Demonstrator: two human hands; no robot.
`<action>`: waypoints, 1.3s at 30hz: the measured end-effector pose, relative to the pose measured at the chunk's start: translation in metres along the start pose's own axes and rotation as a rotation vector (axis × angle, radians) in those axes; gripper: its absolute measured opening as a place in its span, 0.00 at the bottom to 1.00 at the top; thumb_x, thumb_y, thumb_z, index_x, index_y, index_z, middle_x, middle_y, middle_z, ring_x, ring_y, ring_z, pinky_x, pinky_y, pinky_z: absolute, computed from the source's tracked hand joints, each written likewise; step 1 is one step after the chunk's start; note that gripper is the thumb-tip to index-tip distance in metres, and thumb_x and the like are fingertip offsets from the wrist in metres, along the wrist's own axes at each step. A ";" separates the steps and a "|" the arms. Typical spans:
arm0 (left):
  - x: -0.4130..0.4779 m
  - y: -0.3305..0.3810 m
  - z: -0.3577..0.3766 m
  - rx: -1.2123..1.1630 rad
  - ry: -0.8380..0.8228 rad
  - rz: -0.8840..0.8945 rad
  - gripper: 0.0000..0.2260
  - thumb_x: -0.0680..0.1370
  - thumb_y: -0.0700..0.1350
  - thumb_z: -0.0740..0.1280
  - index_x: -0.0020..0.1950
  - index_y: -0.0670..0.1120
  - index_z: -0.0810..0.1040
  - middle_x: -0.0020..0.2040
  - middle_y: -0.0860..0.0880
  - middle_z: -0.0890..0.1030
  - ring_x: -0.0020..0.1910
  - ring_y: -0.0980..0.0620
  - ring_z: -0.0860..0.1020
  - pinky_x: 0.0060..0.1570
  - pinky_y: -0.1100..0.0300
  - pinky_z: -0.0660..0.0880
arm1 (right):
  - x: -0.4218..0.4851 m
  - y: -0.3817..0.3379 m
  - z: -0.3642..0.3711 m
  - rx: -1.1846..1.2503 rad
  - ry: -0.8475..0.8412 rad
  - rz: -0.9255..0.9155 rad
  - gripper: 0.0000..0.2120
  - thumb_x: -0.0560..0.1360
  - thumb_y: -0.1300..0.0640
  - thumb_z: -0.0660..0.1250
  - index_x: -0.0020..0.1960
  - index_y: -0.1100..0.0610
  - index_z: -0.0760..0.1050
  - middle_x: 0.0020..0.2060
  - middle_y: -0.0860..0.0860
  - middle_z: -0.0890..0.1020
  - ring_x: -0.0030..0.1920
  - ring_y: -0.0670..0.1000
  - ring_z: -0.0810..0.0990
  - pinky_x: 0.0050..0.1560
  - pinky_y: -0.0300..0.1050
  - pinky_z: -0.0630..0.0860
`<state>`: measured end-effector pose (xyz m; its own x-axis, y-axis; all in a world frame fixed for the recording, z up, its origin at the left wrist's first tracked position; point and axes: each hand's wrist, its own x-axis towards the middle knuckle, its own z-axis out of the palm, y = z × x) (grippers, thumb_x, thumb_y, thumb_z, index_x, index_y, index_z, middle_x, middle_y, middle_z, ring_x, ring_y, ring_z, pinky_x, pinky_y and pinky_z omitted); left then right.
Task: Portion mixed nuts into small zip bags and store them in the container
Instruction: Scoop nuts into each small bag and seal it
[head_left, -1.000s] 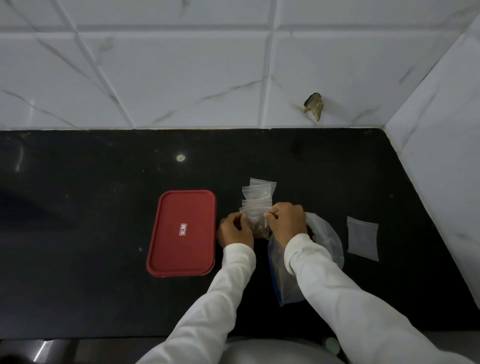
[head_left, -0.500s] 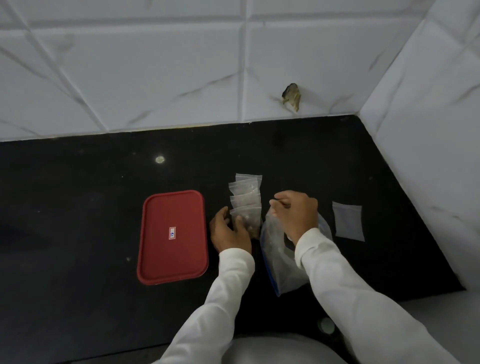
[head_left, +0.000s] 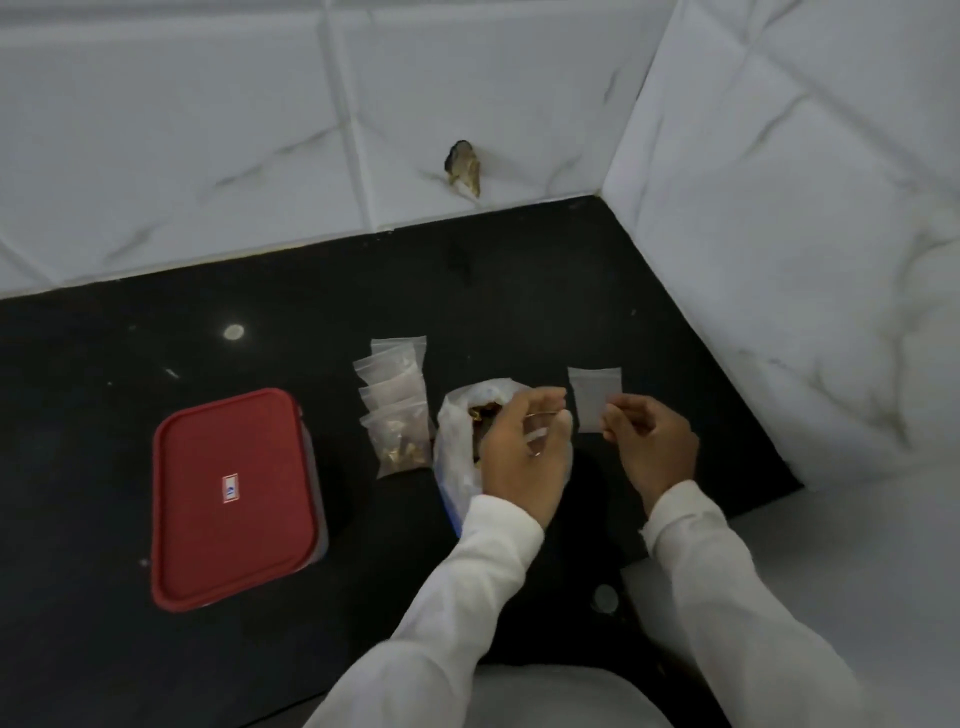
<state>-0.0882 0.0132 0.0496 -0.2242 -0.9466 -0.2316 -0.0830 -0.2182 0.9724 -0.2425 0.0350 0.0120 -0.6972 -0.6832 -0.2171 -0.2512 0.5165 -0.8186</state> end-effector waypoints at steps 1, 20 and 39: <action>0.003 0.001 0.013 -0.011 -0.019 -0.048 0.09 0.79 0.42 0.67 0.56 0.53 0.79 0.53 0.57 0.81 0.54 0.61 0.79 0.53 0.68 0.75 | 0.007 0.005 -0.003 -0.053 -0.002 -0.010 0.07 0.75 0.56 0.70 0.53 0.52 0.80 0.47 0.48 0.84 0.46 0.46 0.83 0.54 0.46 0.80; 0.057 -0.025 0.153 0.465 -0.009 -0.423 0.26 0.81 0.52 0.62 0.77 0.52 0.59 0.80 0.43 0.51 0.78 0.41 0.49 0.75 0.45 0.55 | 0.082 0.040 -0.021 -0.307 -0.336 -0.002 0.22 0.74 0.61 0.70 0.67 0.57 0.71 0.64 0.56 0.73 0.62 0.55 0.75 0.61 0.46 0.72; 0.032 0.031 0.066 0.051 0.310 -0.174 0.09 0.79 0.54 0.66 0.53 0.52 0.80 0.50 0.55 0.81 0.52 0.57 0.78 0.47 0.64 0.73 | 0.029 -0.023 -0.035 0.175 -0.330 -0.114 0.08 0.74 0.56 0.71 0.50 0.46 0.77 0.46 0.42 0.82 0.49 0.40 0.80 0.49 0.37 0.77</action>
<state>-0.1619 -0.0085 0.0701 0.1022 -0.9249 -0.3663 -0.1438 -0.3781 0.9145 -0.2806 0.0214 0.0426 -0.4106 -0.8752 -0.2559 -0.1761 0.3514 -0.9195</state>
